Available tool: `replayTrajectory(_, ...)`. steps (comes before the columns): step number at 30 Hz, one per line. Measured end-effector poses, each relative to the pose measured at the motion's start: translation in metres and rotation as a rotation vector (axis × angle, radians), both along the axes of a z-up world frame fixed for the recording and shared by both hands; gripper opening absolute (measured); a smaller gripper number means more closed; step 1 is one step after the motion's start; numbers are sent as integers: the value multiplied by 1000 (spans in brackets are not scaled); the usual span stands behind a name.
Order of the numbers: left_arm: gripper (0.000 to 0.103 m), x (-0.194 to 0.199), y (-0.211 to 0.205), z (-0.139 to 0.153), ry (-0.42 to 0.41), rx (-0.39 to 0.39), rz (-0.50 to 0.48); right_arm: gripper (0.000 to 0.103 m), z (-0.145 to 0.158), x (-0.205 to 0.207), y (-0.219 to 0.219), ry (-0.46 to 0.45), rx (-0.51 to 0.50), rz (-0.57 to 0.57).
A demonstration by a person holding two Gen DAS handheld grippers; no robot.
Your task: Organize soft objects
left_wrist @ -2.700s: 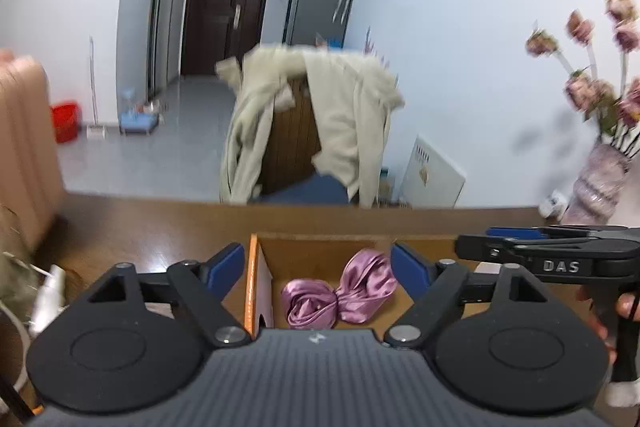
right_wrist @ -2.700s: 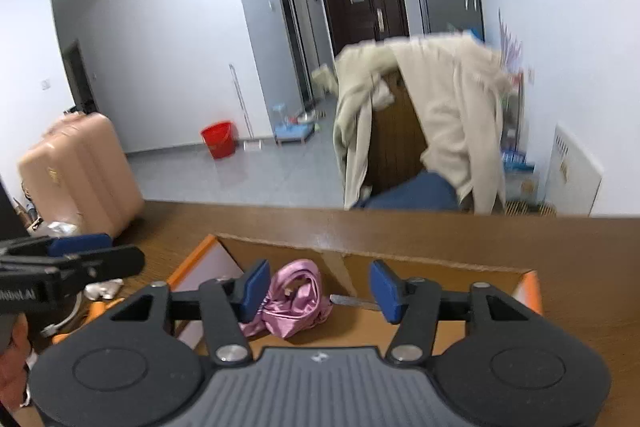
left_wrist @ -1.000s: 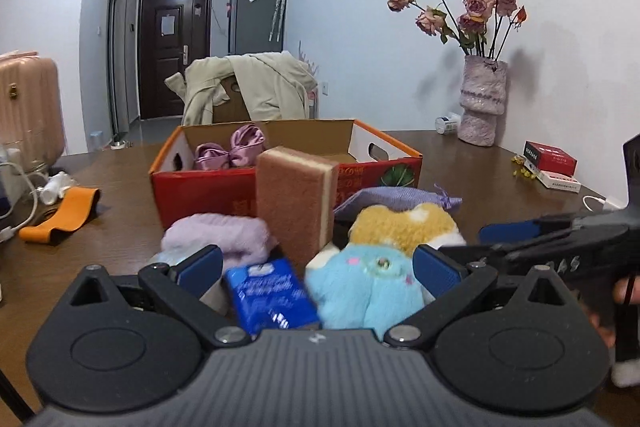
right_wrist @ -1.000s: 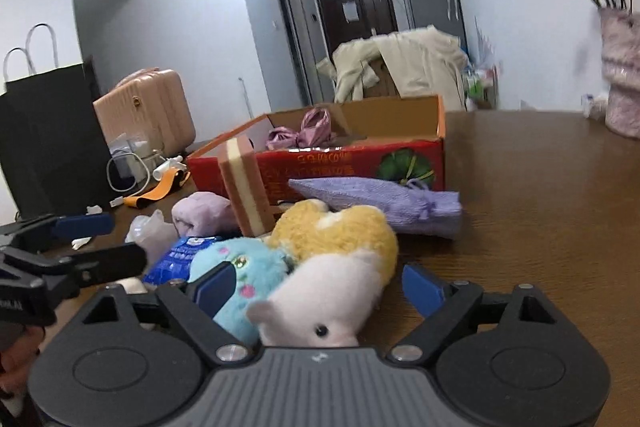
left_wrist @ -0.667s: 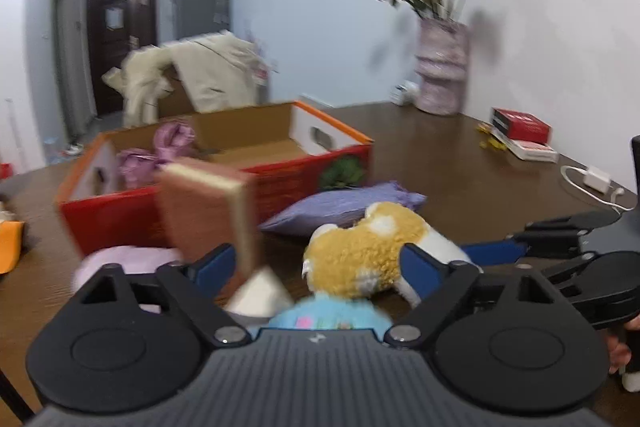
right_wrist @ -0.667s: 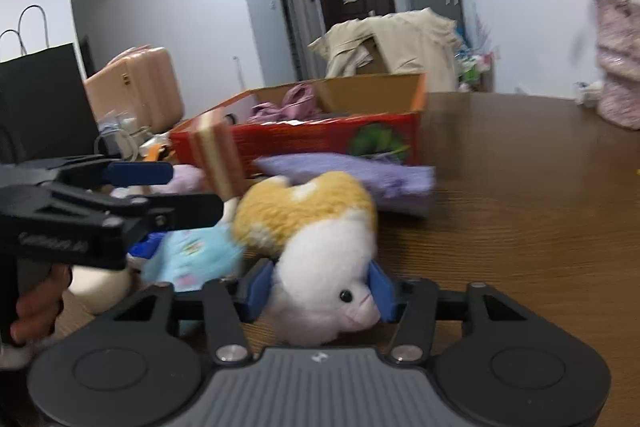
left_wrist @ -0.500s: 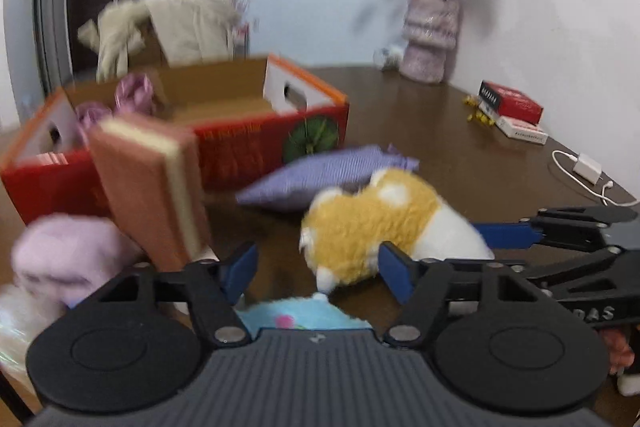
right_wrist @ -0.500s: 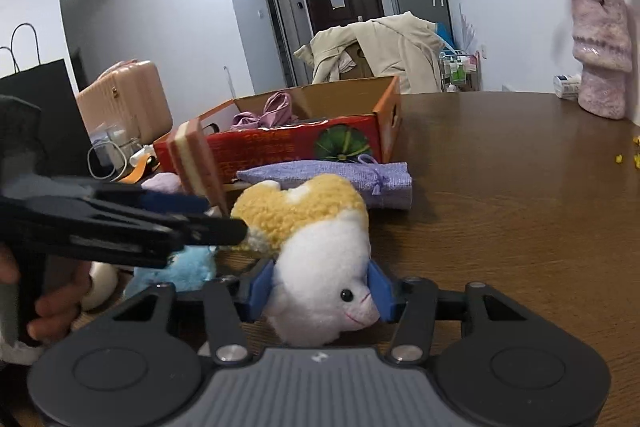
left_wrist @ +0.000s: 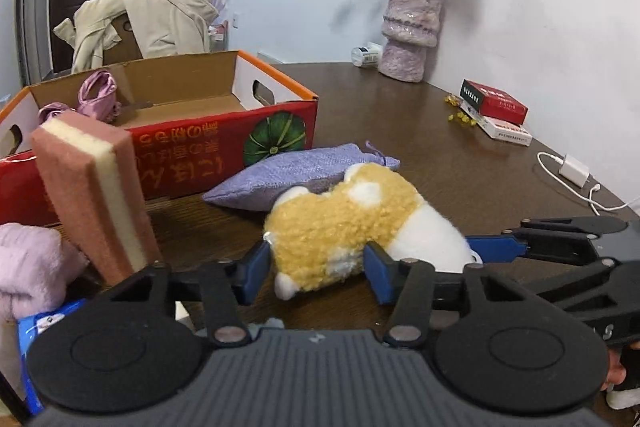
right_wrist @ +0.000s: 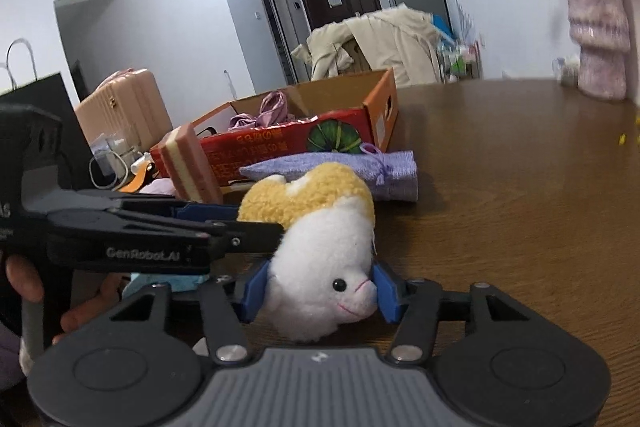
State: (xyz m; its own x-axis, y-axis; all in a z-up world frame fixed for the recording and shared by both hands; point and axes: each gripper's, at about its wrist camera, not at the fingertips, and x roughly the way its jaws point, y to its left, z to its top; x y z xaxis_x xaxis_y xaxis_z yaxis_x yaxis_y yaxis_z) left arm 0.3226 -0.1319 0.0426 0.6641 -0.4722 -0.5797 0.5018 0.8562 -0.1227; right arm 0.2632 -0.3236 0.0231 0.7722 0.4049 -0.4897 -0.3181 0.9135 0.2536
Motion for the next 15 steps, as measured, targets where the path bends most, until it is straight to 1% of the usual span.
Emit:
replayTrajectory(3,48,-11,7,11,3,-33,-4,52,9,-18,2,-56,-20,15)
replayTrajectory(9,48,-44,22,50,-91,-85,-2,52,41,-50,3,-174,-7,62)
replayTrajectory(11,48,-46,25,64,-124,-92,12,52,57,-50,8,-195,-30,70)
replayTrajectory(13,48,-39,26,78,-148,-87,30,52,76,-40,16,-198,-50,72)
replayTrajectory(15,48,-24,27,93,-145,-84,35,52,96,-27,23,-211,-65,73)
